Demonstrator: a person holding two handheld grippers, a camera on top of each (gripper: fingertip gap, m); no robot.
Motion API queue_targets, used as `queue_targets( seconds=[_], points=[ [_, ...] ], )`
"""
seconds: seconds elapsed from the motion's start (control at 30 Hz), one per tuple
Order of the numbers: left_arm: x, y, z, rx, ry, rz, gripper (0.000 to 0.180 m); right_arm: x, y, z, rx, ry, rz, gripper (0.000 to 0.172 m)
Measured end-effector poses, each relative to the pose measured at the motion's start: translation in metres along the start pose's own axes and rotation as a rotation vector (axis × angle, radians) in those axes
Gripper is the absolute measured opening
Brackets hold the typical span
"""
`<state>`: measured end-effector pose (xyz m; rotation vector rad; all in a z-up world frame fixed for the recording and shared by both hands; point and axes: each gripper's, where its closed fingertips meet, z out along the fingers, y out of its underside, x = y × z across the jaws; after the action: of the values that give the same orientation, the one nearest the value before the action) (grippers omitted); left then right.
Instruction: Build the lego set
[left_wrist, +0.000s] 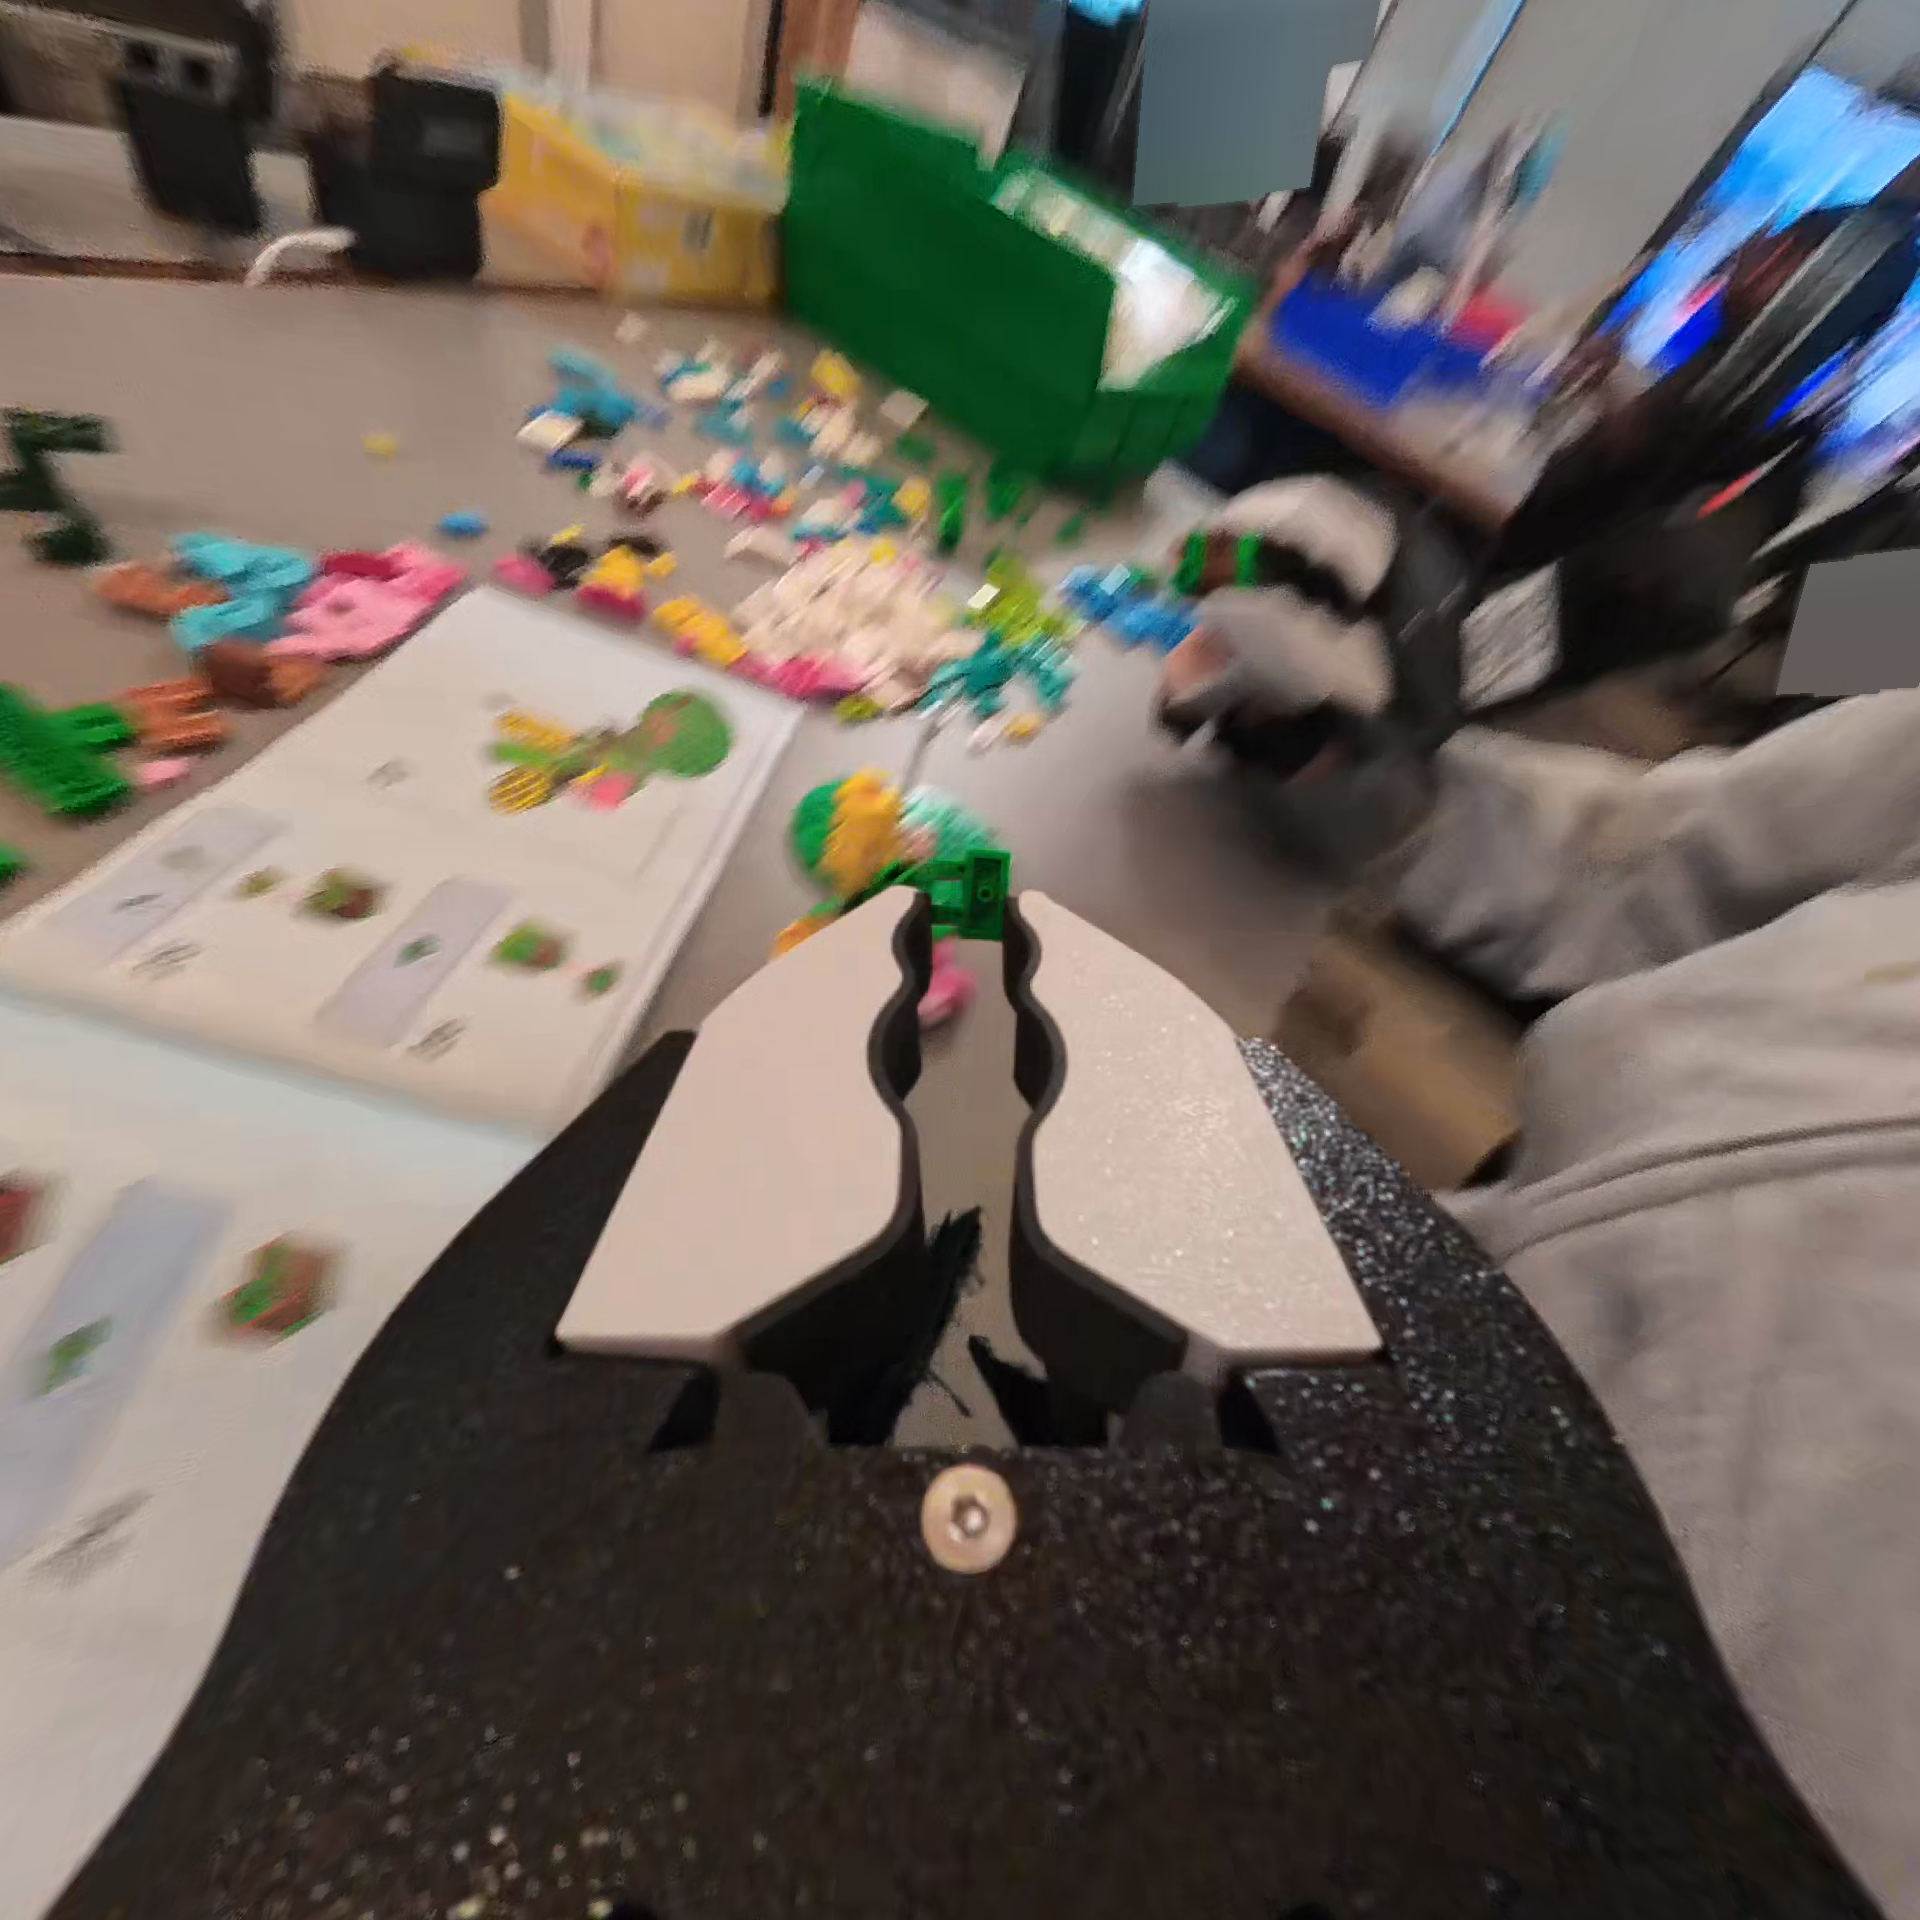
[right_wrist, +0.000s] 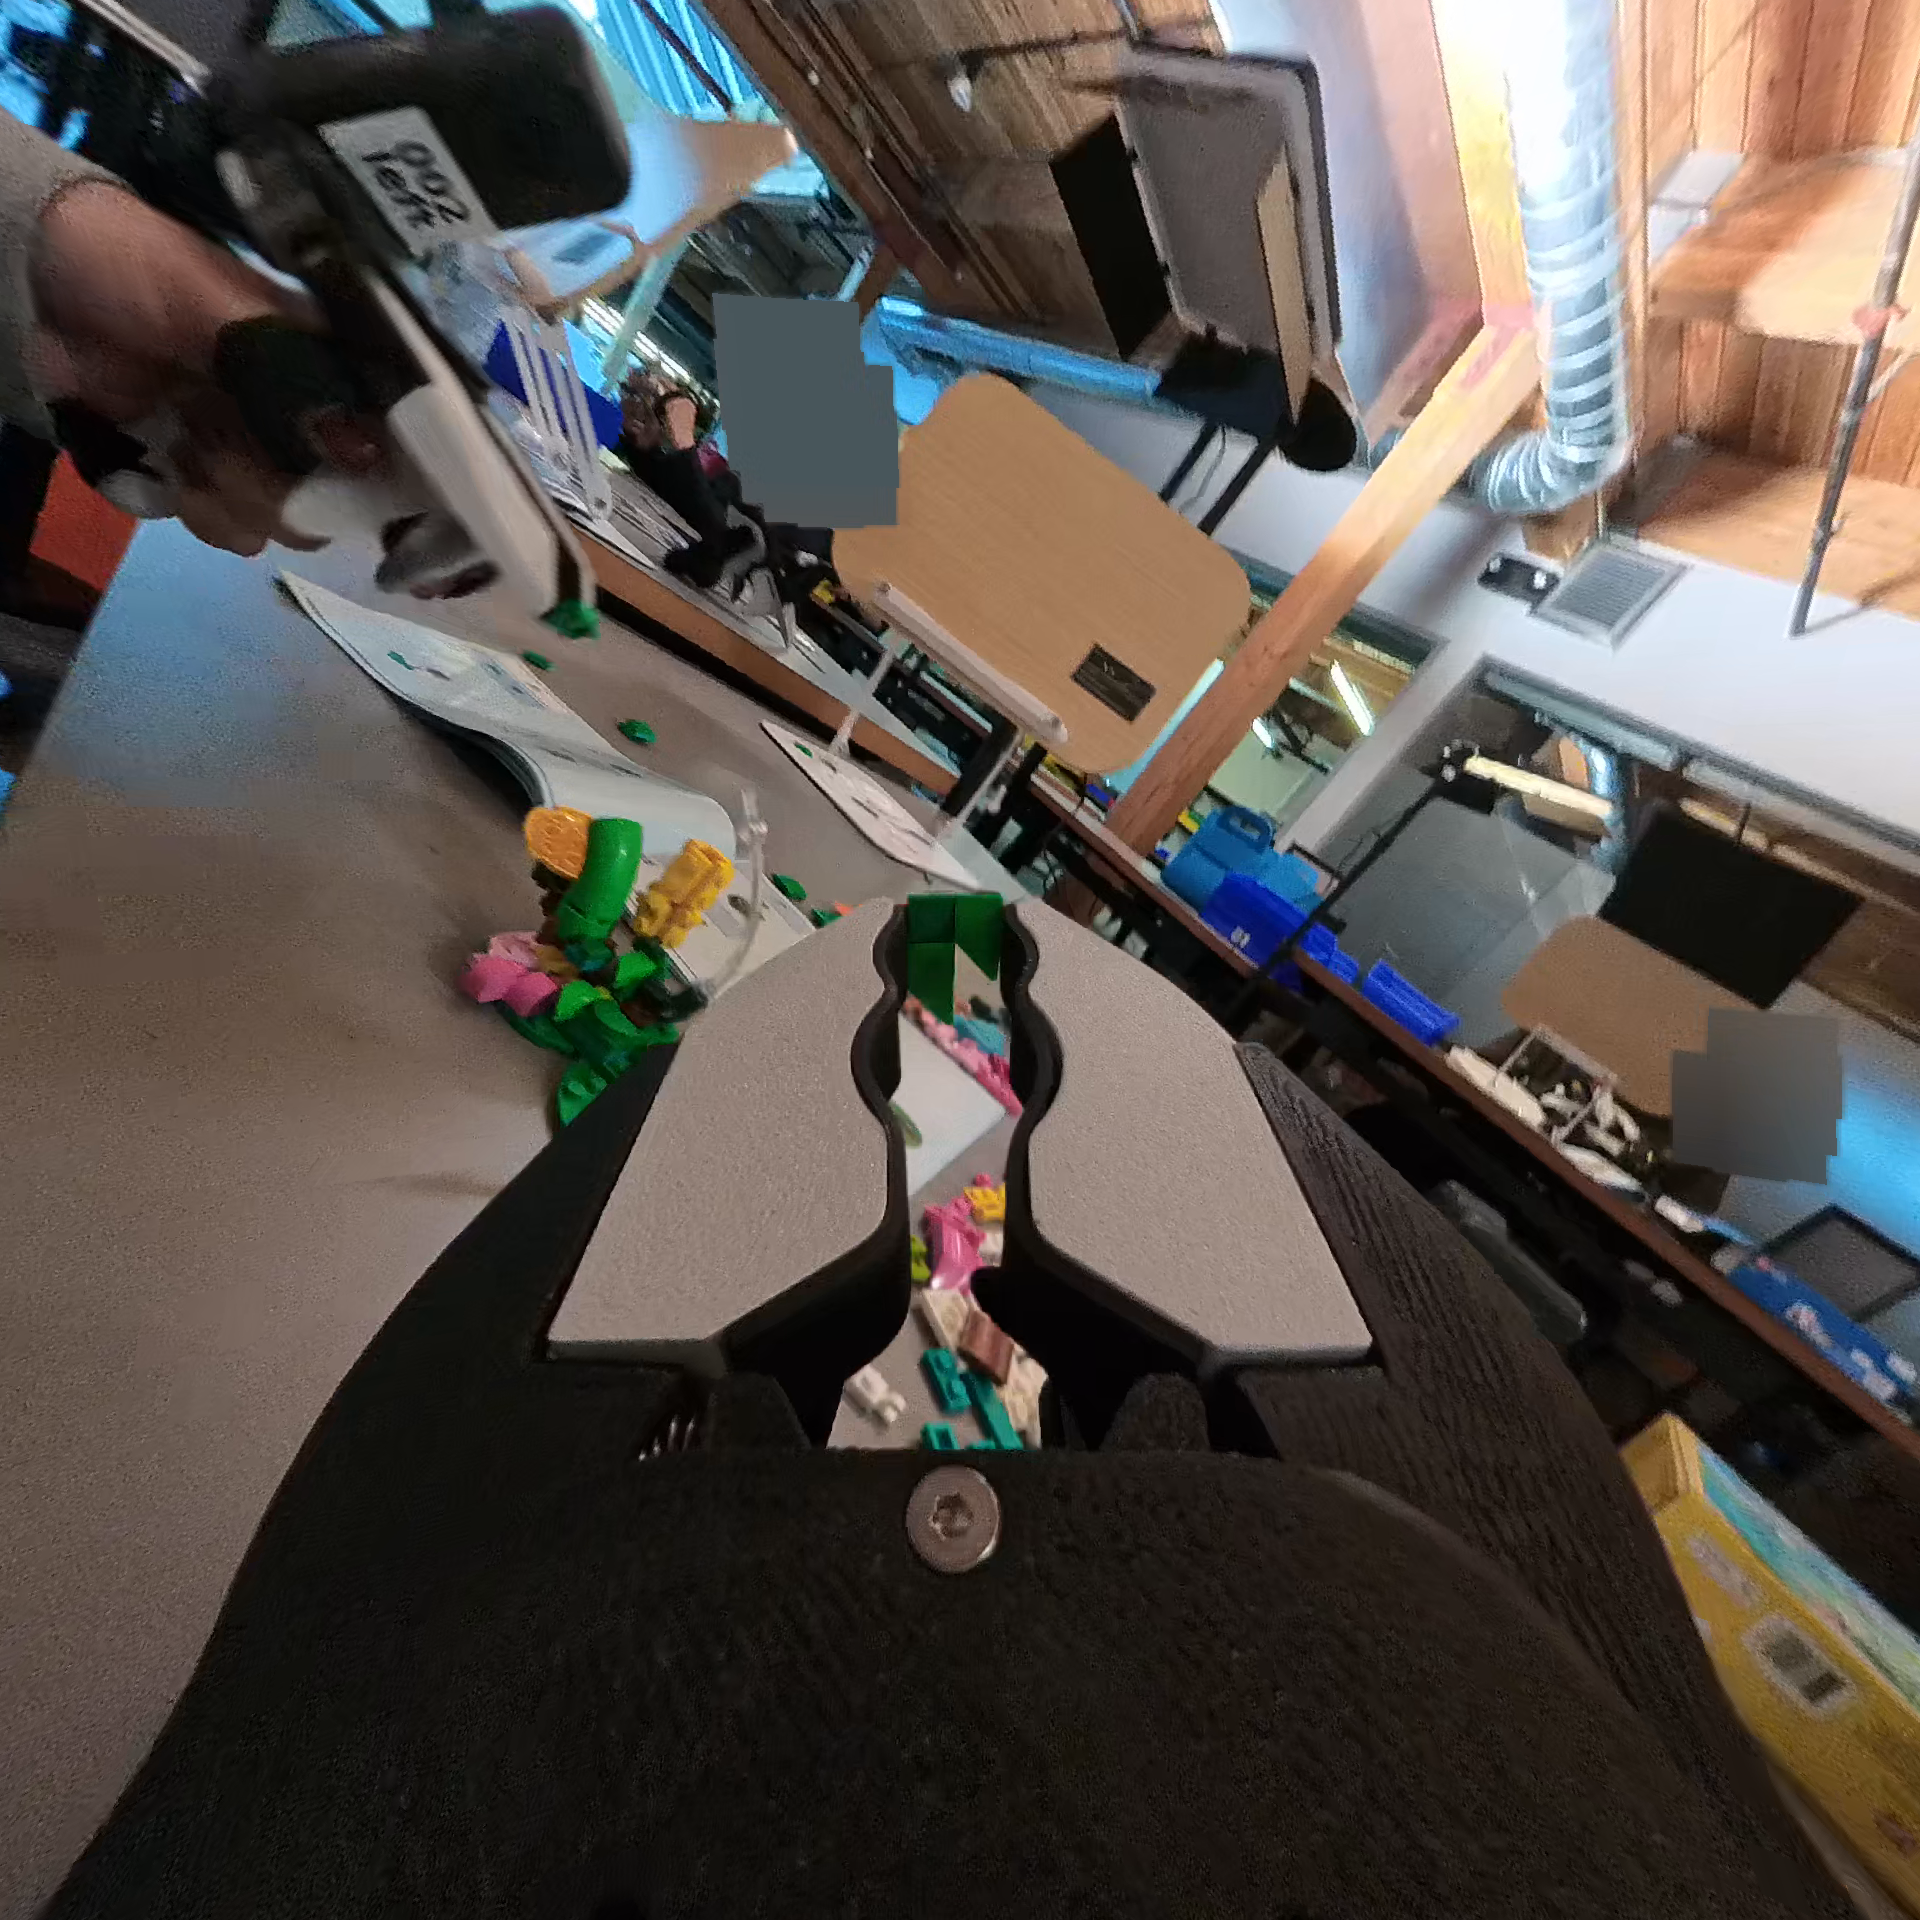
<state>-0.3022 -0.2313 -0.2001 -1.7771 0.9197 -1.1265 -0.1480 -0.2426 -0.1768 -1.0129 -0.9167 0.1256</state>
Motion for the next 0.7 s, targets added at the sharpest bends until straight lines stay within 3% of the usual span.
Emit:
queue_targets(
  seconds=[0.2,0.3,0.5,0.7],
  points=[
    [0.087,-0.039,0.056,0.184,0.352,-0.246,0.012,-0.027,-0.034,-0.007,0.129,-0.044,-0.211,0.014],
    [0.121,-0.037,0.091,0.144,0.449,-0.216,0.012,-0.023,-0.043,-0.021,0.169,-0.041,-0.224,0.014],
    [0.135,-0.033,0.135,0.147,0.521,-0.294,0.012,-0.008,-0.041,-0.057,0.164,-0.037,-0.18,0.014],
    [0.142,-0.036,0.152,0.147,0.739,-0.589,0.012,0.004,-0.042,-0.073,0.189,-0.061,-0.02,0.015]
  ],
)
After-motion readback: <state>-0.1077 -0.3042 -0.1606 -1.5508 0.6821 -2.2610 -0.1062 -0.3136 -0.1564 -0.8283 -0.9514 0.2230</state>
